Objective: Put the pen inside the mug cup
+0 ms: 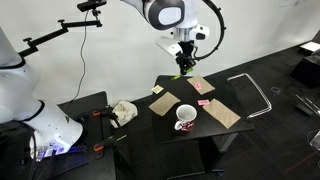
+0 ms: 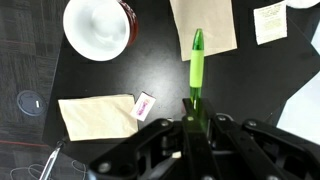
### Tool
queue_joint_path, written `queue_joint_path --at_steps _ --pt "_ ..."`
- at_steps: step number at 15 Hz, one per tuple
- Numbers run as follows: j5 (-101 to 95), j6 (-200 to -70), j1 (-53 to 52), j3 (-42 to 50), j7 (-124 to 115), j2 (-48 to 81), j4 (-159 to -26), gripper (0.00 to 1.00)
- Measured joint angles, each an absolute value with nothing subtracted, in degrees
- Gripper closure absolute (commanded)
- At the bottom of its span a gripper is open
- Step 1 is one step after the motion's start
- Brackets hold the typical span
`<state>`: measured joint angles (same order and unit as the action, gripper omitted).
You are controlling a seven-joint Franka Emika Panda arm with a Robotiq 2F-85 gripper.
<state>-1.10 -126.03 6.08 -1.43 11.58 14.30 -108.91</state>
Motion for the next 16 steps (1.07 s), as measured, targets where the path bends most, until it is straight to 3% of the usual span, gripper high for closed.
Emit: queue_joint_path --at_steps 2,3,7,16 --pt "-1.1 -126.0 6.1 -1.4 11.6 14.3 -109.1 0.9" --pt "-1.1 -126.0 6.1 -1.4 11.6 14.3 -109.1 0.97" --pt "-2.7 -127.0 5.6 -0.8 9.4 14.4 -109.3 0.97" --pt "-26.3 -136.7 -2.0 6.2 -27.9 14.3 -113.2 0.97"
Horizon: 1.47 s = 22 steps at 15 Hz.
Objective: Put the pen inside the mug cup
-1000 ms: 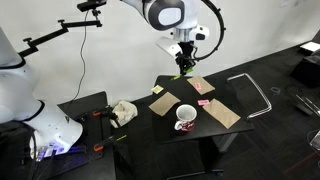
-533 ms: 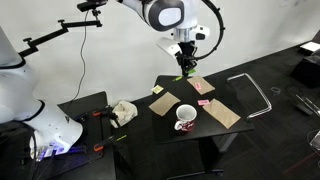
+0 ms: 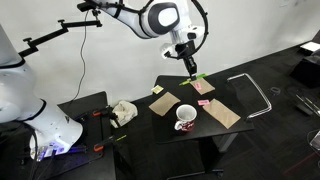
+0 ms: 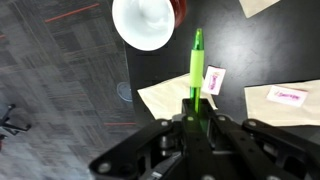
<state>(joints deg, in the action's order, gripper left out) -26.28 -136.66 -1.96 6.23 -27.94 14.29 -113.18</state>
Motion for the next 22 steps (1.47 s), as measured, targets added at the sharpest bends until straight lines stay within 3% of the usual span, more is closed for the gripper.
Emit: queue_joint_path --at_steps 9,22 --pt "-47.0 -133.3 -6.1 8.7 -69.0 14.3 -113.3 0.97" --pt "-56.2 -113.2 -6.7 4.9 -115.0 15.1 -112.9 0.97"
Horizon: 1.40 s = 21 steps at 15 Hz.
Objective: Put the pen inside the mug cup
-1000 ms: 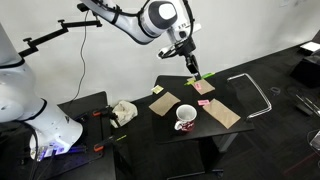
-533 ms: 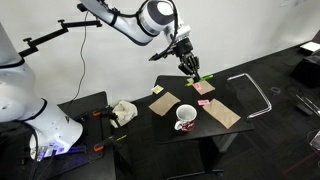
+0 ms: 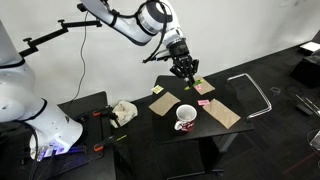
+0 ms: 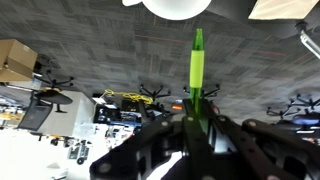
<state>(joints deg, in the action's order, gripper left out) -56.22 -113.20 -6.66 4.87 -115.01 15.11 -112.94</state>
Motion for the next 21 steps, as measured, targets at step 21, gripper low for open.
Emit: queue_joint_path --at_steps 21 --pt "-58.1 -93.4 -6.7 3.0 -126.4 33.3 -100.2 0.97"
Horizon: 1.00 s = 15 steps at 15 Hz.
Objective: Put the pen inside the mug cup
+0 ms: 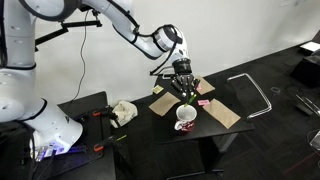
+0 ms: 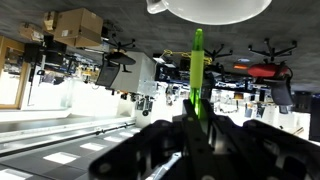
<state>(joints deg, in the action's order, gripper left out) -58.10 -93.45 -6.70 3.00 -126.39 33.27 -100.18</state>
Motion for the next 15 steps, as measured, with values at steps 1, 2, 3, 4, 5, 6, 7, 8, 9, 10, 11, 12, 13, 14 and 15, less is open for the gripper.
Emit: queue_joint_path --at_steps 1,2,3,4,5,6,7,8,9,10,11,12,13,14,15 --pt "-58.1 -93.4 -6.7 3.0 -126.1 33.8 -99.7 0.97" --pt "-58.1 -93.3 -6.6 3.0 -125.9 34.4 -99.3 0.97" --pt "-58.1 -93.3 -6.6 3.0 -125.7 34.9 -99.0 0.97" --pt "-58.1 -93.2 -6.6 3.0 -125.2 35.5 -98.6 0.97" --pt "-58.1 -93.1 -6.6 3.0 -125.0 36.0 -98.2 0.97" --pt "-58.1 -93.1 -6.6 3.0 -124.9 36.6 -97.9 0.97" --pt "-58.1 -93.0 -6.6 3.0 -124.9 37.1 -97.7 0.97" --pt "-58.1 -93.0 -6.6 3.0 -124.9 37.7 -97.4 0.97" --pt "-58.1 -93.0 -6.6 3.0 -124.9 38.2 -97.1 0.97" --pt "-58.1 -93.0 -6.6 3.0 -124.9 38.6 -96.9 0.97" --pt "-58.1 -92.9 -6.6 3.0 -124.8 39.1 -96.7 0.97" --pt "-58.1 -92.9 -6.6 3.0 -124.8 39.5 -96.5 0.97" --pt "-58.1 -92.9 -6.6 3.0 -124.8 40.0 -96.4 0.97" --pt "-58.1 -92.9 -6.6 3.0 -124.7 40.3 -96.3 0.97" --pt "-58.1 -92.9 -6.6 3.0 -124.7 40.7 -96.2 0.97"
